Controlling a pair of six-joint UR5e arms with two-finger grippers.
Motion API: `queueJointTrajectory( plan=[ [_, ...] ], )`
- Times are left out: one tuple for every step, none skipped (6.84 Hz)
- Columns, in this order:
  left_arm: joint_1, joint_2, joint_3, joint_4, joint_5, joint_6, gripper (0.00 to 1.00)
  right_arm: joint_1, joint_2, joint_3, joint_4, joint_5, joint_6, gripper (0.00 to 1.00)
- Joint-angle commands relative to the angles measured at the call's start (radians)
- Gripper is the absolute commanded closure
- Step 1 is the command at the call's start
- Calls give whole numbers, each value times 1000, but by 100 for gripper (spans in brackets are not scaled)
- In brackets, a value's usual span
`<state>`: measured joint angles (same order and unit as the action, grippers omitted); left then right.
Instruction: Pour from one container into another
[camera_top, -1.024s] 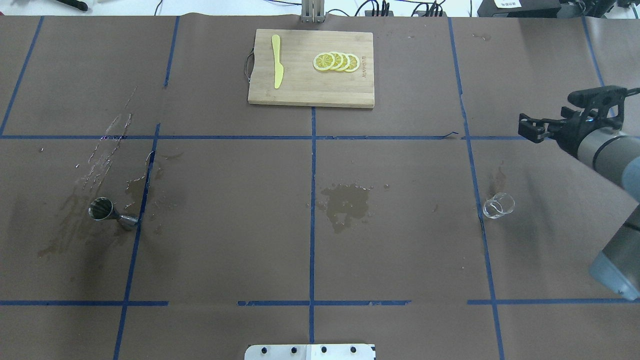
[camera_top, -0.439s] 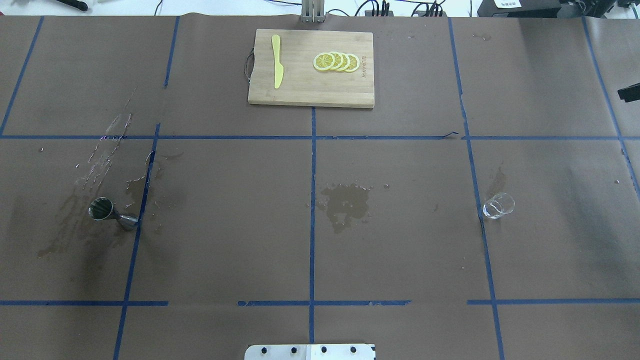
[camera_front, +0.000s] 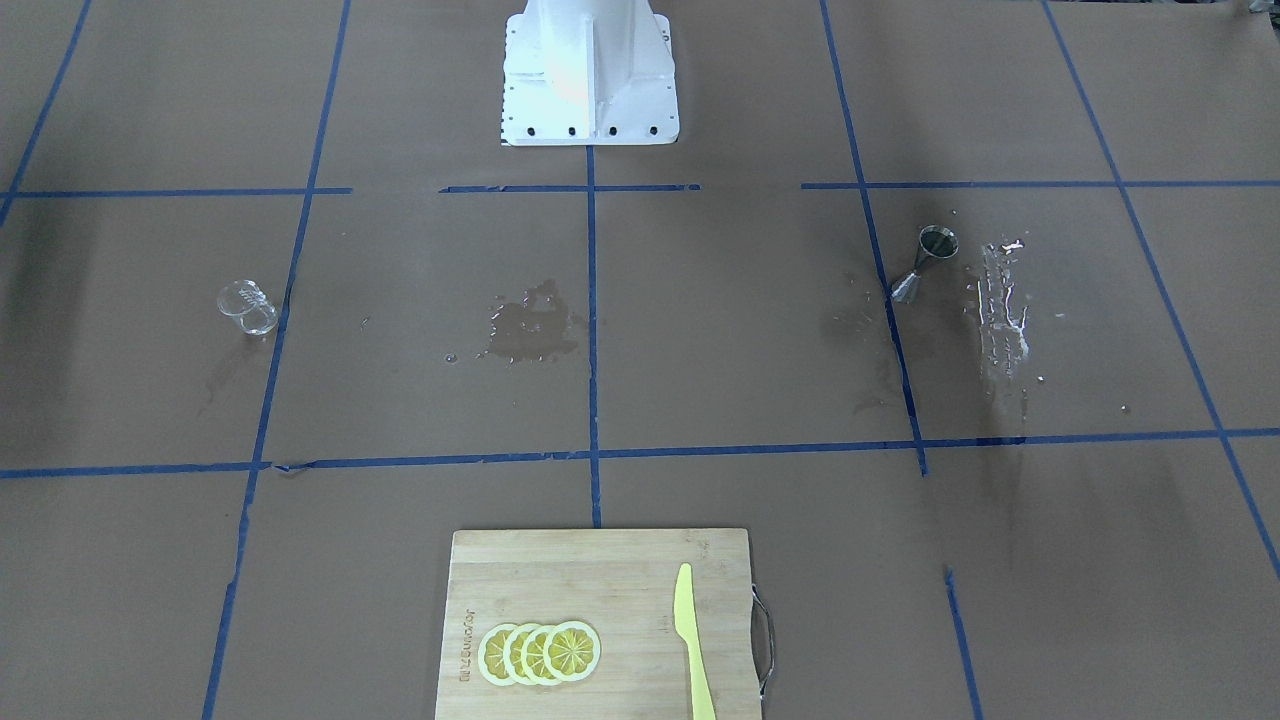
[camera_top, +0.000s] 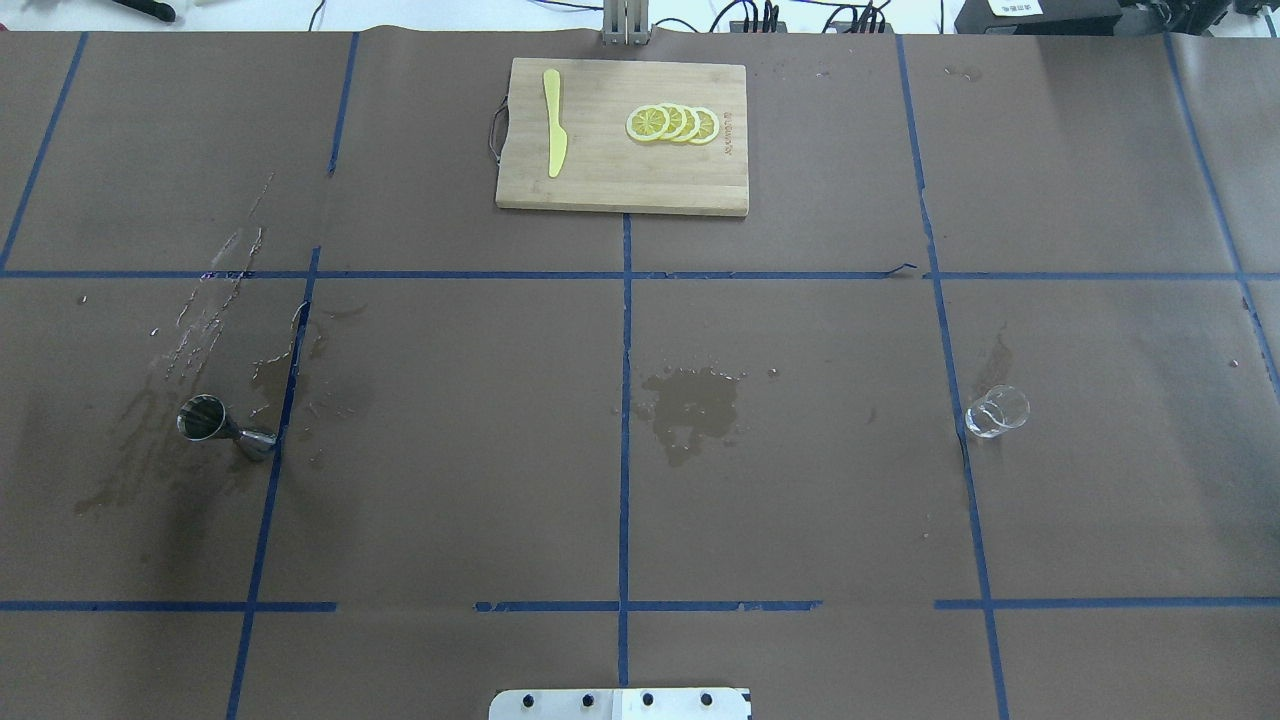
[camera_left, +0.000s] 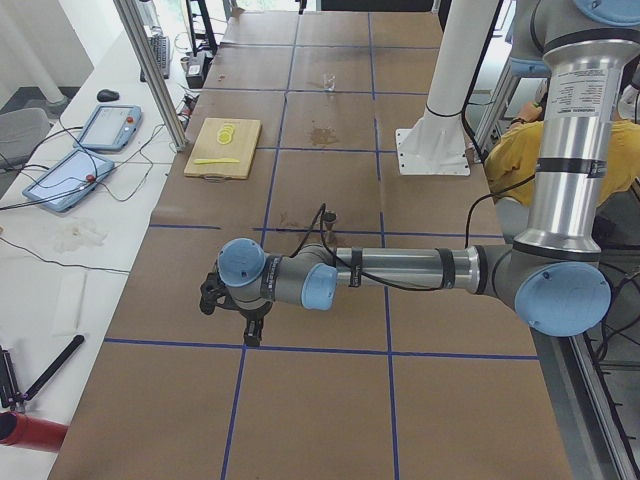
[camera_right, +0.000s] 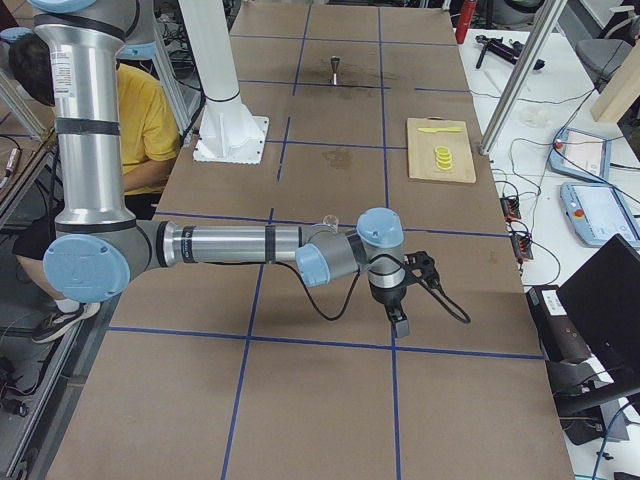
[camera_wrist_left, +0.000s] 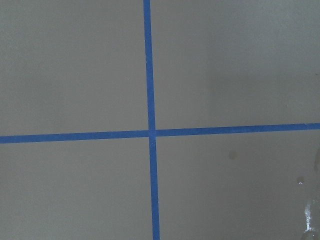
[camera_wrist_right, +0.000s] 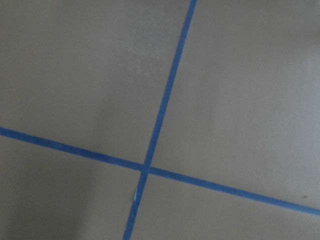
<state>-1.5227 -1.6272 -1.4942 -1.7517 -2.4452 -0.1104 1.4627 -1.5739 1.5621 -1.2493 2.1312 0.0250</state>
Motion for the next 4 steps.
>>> queueJointTrajectory(
  plan=[
    [1, 0, 6, -2, 0, 2, 0, 30, -11, -46, -103, 82, -5, 0],
    [1, 0, 6, -2, 0, 2, 0, 69, 11, -39, -216, 181, -10, 0],
    [1, 0, 8, -2, 0, 2, 0, 74, 9, -36, -279, 263, -5, 0],
    [1, 0, 8, -2, 0, 2, 0, 83, -6, -5, -297, 256, -5, 0]
  ],
)
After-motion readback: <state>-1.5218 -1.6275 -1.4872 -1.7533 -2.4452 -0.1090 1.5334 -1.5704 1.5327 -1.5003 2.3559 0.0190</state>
